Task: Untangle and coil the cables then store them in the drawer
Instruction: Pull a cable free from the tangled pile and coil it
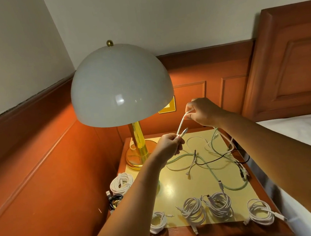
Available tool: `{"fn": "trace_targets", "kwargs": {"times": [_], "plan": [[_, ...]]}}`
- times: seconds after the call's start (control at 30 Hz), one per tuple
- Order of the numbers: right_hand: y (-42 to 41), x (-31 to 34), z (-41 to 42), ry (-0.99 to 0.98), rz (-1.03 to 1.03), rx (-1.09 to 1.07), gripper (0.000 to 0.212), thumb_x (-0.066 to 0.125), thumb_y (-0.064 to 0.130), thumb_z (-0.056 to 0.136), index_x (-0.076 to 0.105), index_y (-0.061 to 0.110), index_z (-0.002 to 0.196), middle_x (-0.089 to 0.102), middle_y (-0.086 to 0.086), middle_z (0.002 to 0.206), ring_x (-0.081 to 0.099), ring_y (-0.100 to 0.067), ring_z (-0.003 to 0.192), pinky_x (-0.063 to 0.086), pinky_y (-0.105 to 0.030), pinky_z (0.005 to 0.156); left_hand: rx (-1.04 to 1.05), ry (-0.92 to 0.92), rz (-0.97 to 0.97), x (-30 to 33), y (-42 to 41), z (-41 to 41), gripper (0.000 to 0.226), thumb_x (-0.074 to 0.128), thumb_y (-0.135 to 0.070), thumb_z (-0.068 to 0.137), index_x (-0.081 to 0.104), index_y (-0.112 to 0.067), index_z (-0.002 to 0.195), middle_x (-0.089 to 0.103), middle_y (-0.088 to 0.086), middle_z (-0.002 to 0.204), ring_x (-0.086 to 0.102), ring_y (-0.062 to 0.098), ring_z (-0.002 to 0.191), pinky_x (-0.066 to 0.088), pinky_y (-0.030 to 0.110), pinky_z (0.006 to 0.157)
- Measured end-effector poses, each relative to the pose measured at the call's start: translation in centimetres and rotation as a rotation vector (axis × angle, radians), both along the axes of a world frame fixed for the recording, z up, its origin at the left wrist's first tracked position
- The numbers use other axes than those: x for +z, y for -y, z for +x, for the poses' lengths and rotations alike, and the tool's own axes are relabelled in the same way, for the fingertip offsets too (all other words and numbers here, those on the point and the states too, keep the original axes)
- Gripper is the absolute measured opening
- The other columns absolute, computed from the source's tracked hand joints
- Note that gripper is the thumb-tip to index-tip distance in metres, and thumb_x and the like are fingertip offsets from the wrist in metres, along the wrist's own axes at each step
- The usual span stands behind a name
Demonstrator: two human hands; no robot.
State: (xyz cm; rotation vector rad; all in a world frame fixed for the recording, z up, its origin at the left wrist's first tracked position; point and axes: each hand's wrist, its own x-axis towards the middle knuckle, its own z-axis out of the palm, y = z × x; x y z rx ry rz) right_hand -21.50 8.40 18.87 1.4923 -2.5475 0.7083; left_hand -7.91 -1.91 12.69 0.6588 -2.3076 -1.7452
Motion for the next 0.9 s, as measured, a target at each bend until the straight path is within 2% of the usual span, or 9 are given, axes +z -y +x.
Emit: {"fn": "trace_targets", "kwargs": {"times": [0.2, 0.33, 0.43, 0.53, 0.63, 0.7, 0.8, 0.9], "plan": [[-1.7, -1.0, 2.7, 0.079, -0.049, 0.012, 0.015, 0.06, 0.019, 0.095, 0.069, 0.008, 0.097, 0.049, 0.007, 0.081, 0.047, -0.007, 0.076, 0.031, -0.014, 0.061, 0.096, -0.02, 0.069, -1.0, -0.1, -1.6, 0.028, 0.04, -0.013, 0.103, 0.064, -0.001, 0.094, 0.062, 0.007, 0.073, 0.054, 0.012, 0.06, 0.043, 0.019, 0.055], [-3.0, -3.9, 5.2, 0.285, -0.196, -0.03, 0.021, 0.051, 0.015, 0.099, 0.069, 0.004, 0.098, 0.058, -0.002, 0.082, 0.048, -0.003, 0.069, 0.032, -0.012, 0.056, 0.145, -0.133, 0.289, -1.3, -0.1, -2.0, 0.029, 0.042, -0.015, 0.103, 0.064, 0.004, 0.099, 0.065, 0.011, 0.076, 0.061, 0.015, 0.062, 0.048, 0.021, 0.056], [-3.6, -6.3, 7.0, 0.479, -0.295, -0.08, 0.025, 0.046, 0.012, 0.101, 0.069, 0.005, 0.107, 0.061, -0.001, 0.08, 0.049, -0.004, 0.069, 0.035, -0.011, 0.055, 0.149, -0.213, 0.398, -1.6, -0.3, -1.9, 0.03, 0.041, -0.015, 0.104, 0.064, 0.001, 0.093, 0.068, 0.01, 0.078, 0.066, 0.015, 0.067, 0.052, 0.024, 0.065], [-3.7, -8.0, 8.4, 0.601, -0.334, -0.085, 0.03, 0.04, 0.01, 0.102, 0.062, 0.006, 0.122, 0.064, -0.005, 0.102, 0.055, -0.005, 0.085, 0.041, -0.002, 0.063, 0.175, -0.247, 0.508, -1.9, -0.5, -2.1, 0.028, 0.041, -0.016, 0.104, 0.064, 0.0, 0.098, 0.07, 0.013, 0.088, 0.069, 0.022, 0.08, 0.056, 0.029, 0.076], [-3.8, -9.2, 9.2, 0.653, -0.339, -0.071, 0.031, 0.039, 0.009, 0.102, 0.058, 0.008, 0.127, 0.064, -0.011, 0.105, 0.059, -0.016, 0.094, 0.046, -0.007, 0.068, 0.168, -0.294, 0.672, -1.7, -0.8, -2.0, 0.026, 0.042, -0.015, 0.103, 0.061, 0.002, 0.107, 0.071, 0.015, 0.095, 0.071, 0.025, 0.087, 0.057, 0.029, 0.077], [-3.8, -9.8, 9.3, 0.685, -0.331, -0.071, 0.028, 0.04, 0.01, 0.102, 0.06, 0.012, 0.122, 0.064, -0.01, 0.1, 0.059, -0.019, 0.094, 0.047, -0.013, 0.071, 0.172, -0.321, 0.778, -1.2, -0.8, -1.9, 0.026, 0.041, -0.012, 0.103, 0.057, 0.005, 0.114, 0.071, 0.015, 0.098, 0.071, 0.024, 0.088, 0.056, 0.027, 0.076], [-3.5, -10.4, 8.8, 0.746, -0.323, -0.105, 0.019, 0.044, 0.016, 0.103, 0.063, 0.014, 0.104, 0.062, -0.007, 0.085, 0.058, -0.018, 0.081, 0.05, -0.025, 0.071, 0.193, -0.34, 0.919, -0.4, -0.8, -1.8, 0.028, 0.038, -0.01, 0.103, 0.056, 0.007, 0.116, 0.07, 0.017, 0.1, 0.07, 0.025, 0.089, 0.056, 0.028, 0.079], [-3.2, -10.7, 7.8, 0.904, -0.304, -0.153, 0.028, 0.049, 0.029, 0.101, 0.065, 0.01, 0.089, 0.062, -0.009, 0.073, 0.057, -0.017, 0.064, 0.05, -0.03, 0.065, 0.174, -0.353, 0.969, 0.2, -1.0, -1.7, 0.026, 0.041, -0.011, 0.102, 0.059, 0.006, 0.111, 0.068, 0.015, 0.088, 0.069, 0.021, 0.076, 0.055, 0.027, 0.076]]}}
